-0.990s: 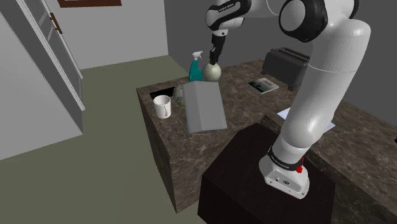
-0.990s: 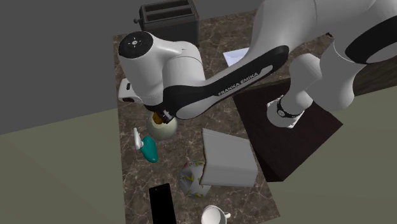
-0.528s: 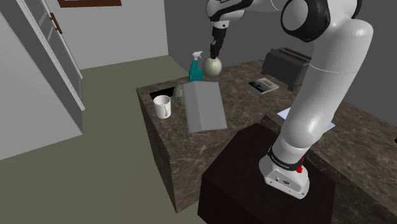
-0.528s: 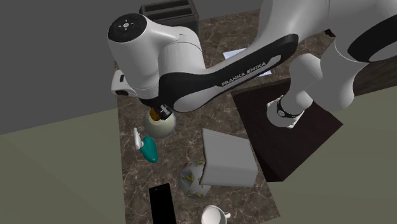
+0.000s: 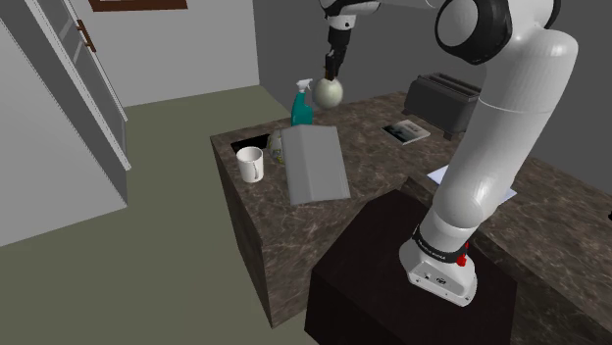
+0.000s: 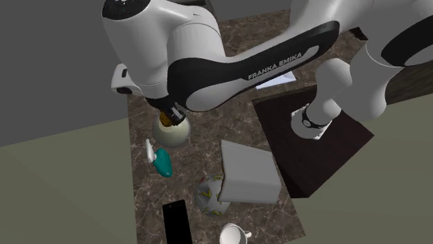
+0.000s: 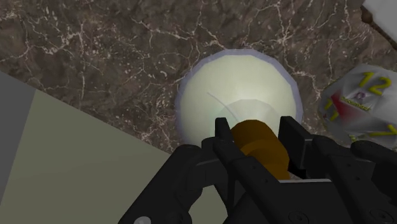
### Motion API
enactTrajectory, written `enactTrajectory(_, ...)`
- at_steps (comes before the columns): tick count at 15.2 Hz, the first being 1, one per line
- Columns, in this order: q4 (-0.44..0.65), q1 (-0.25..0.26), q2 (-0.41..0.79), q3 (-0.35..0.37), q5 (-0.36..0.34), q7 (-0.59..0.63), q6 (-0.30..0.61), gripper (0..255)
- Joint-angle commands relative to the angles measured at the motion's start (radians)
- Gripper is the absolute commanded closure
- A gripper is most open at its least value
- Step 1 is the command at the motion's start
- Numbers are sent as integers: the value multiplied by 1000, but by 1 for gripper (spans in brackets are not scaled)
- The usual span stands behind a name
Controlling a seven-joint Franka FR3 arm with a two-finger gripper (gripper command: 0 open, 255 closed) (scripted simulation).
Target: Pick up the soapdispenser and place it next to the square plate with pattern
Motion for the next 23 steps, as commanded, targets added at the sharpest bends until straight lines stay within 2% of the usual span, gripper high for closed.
enactTrajectory(1, 24, -1, -2, -1, -1, -1, -26, 255)
enactTrajectory(17, 279, -12, 34, -5, 10, -5, -246, 255)
enactTrajectory(23, 90, -54, -118, -47, -28, -94, -204, 255)
